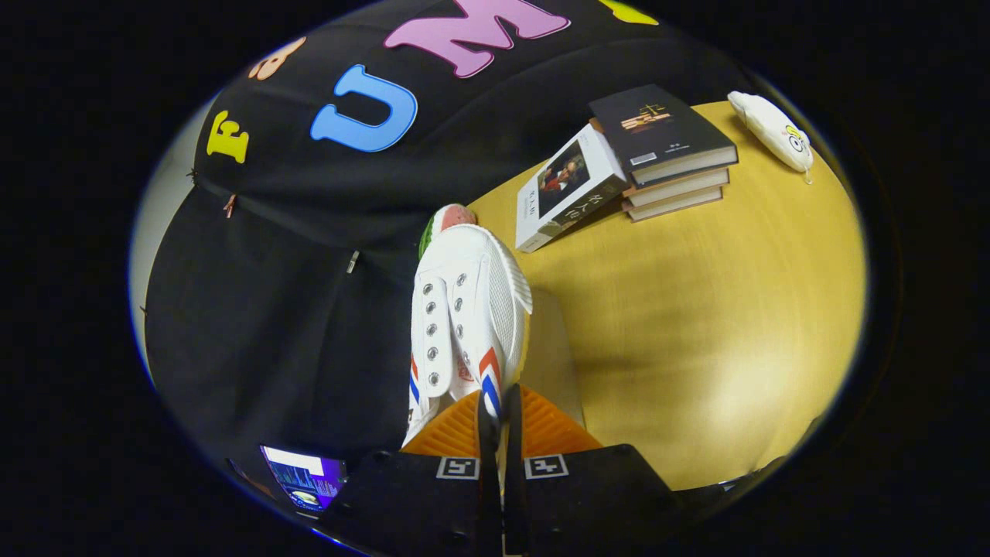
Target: Open the storage box then place both shoes into the box .Put the left shoe in first, then the right shoe, with the right side of both shoes facing outward in a uniform manner.
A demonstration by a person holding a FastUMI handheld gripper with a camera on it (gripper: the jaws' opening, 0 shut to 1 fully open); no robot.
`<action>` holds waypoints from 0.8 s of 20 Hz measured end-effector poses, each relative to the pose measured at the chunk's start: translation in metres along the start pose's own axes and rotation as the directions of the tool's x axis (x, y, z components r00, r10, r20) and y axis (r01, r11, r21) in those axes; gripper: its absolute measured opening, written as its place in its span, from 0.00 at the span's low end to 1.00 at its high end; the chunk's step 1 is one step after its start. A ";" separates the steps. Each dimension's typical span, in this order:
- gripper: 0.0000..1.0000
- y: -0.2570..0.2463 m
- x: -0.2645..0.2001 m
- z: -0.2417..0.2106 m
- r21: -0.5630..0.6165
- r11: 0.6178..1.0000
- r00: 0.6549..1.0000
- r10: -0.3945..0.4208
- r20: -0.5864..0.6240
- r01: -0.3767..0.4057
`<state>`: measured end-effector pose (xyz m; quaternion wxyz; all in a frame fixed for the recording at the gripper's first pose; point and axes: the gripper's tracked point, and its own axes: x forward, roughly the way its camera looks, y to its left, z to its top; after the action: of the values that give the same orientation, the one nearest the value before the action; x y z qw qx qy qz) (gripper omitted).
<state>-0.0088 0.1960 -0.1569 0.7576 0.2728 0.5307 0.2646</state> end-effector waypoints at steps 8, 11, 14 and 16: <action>0.06 0.015 0.076 -0.036 -0.055 0.994 0.994 -0.101 -0.032 0.099; 0.06 0.003 0.087 -0.045 -0.066 0.986 0.987 -0.155 -0.030 0.153; 0.06 0.000 0.092 -0.046 -0.067 0.982 0.983 -0.181 -0.020 0.179; 0.07 -0.004 0.095 -0.050 -0.071 0.978 0.979 -0.201 -0.033 0.199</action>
<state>-0.0282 0.2655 -0.2363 0.7784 0.1872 0.5612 0.2101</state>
